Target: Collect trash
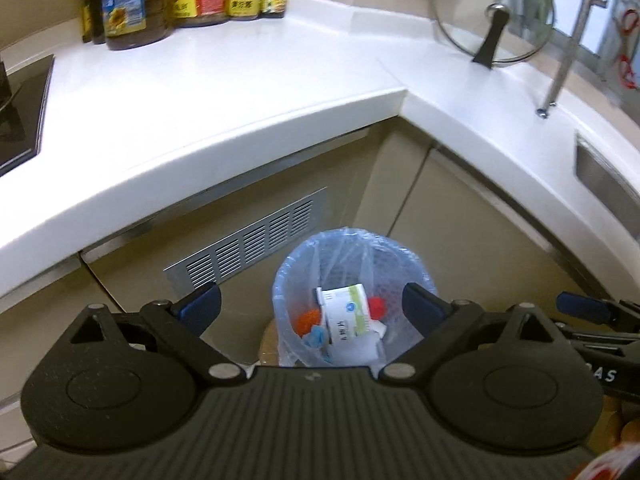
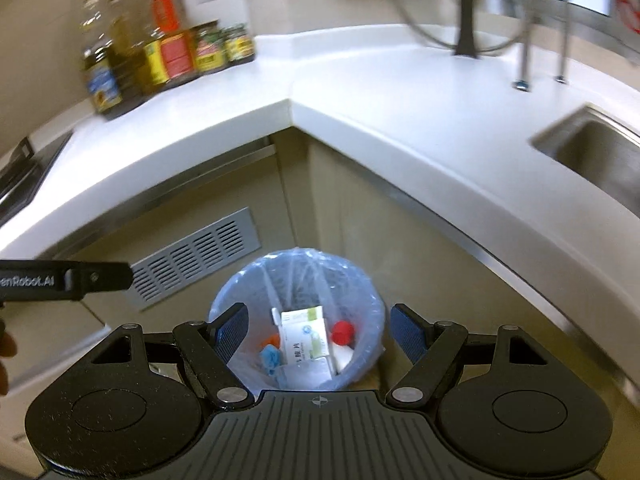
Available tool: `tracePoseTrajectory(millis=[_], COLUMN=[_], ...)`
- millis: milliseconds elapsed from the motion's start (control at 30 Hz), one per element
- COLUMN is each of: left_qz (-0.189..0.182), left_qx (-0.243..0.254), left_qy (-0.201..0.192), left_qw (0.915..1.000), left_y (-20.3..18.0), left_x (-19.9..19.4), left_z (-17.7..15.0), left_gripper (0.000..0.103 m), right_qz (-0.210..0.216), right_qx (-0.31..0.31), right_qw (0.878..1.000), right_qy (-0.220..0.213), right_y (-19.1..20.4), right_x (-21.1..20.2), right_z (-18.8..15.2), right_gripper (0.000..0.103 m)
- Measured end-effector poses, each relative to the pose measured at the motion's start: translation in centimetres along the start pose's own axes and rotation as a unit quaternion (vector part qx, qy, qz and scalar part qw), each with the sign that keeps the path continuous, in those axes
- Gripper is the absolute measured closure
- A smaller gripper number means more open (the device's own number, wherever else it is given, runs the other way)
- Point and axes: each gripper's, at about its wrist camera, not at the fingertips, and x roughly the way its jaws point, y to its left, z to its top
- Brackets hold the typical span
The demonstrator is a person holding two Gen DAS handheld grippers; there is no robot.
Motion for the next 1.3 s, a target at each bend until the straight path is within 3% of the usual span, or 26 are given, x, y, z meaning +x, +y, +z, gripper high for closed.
tracePoseTrajectory(millis=[467,1300], left_qz=[-0.033,-0.02], left_qx=[0.029,0.029], left_qy=[-0.026,-0.055], left_qw=[0.9987,0.9979], left_y=[0.5,0.1], left_x=[-5.0,-6.4], left_z=[-0.2,1.0], left_gripper=[0.01,0.01], right_qz=[-0.049,-0.053], right_qx=[0.018,0.007], right_qw=[0.998,0.997], right_qy=[-0.043,-0.064], right_y=[3.6,4.2], right_x=[-6.0,-7.1], right_z=[-0.8,0.9], right_gripper=[0.025,0.025])
